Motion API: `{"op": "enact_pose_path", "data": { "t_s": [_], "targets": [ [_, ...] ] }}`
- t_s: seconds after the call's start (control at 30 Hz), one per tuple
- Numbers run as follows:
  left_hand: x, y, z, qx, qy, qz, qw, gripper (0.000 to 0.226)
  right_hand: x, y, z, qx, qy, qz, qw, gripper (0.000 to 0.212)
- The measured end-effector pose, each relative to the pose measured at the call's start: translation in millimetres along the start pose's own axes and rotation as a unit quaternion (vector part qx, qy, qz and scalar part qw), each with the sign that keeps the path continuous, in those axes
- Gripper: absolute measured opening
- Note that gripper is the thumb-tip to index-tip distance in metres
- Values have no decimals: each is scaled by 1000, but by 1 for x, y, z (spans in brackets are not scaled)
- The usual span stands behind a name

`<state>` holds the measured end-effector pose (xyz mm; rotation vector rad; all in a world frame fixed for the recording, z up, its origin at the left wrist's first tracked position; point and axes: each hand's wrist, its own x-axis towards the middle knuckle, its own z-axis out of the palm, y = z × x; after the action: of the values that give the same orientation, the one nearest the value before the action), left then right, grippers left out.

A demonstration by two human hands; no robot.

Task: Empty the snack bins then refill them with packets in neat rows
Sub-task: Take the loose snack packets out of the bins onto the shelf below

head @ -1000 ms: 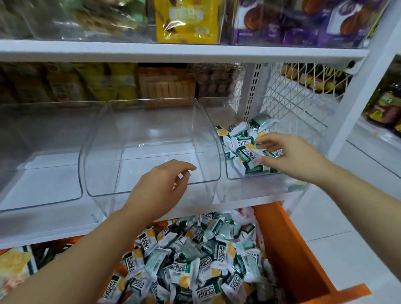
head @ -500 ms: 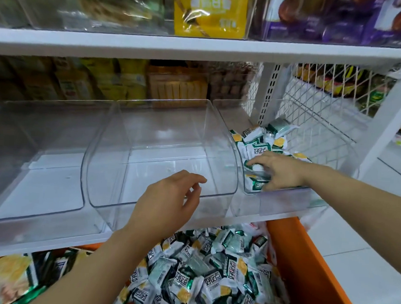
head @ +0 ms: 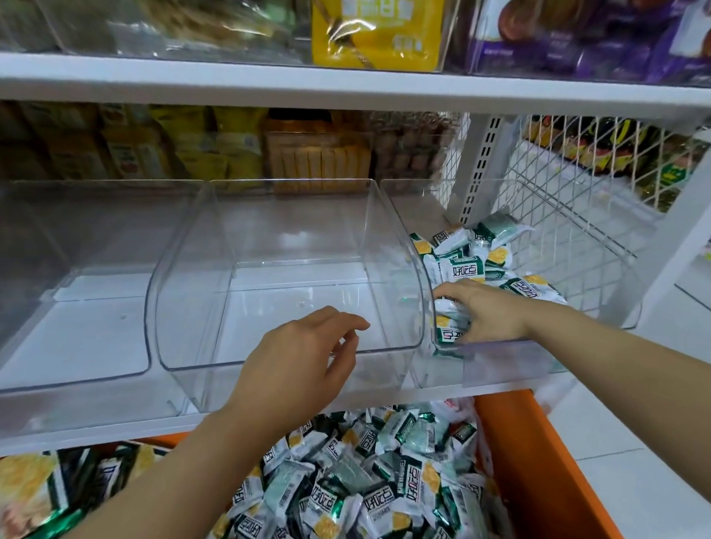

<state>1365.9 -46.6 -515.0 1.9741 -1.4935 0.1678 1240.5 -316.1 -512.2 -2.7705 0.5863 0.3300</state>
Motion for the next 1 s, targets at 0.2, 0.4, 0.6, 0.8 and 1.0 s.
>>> {"op": "enact_pose_path", "data": {
  "t_s": [0.2,0.4,0.6,0.8,1.0],
  "targets": [
    [1,-1,1,2,6,3,1000,27,-11,-11,-11,79,79,-8,994,53],
    [0,-2,0,10,-2,0,1000,24,-86,-41,-47,162,252,-59,952,49],
    [1,5,-4,29,-24,-6,999,22,-157,-80,-28,164,131,-125,970,49],
    [-2,9,-6,50,-45,-6,998,25,-141,-91,49,99,3,-62,993,58],
    [-3,9,-7,47,-60,-6,997,25,-131,-91,79,154,55,-14,986,61]
  ]
}}
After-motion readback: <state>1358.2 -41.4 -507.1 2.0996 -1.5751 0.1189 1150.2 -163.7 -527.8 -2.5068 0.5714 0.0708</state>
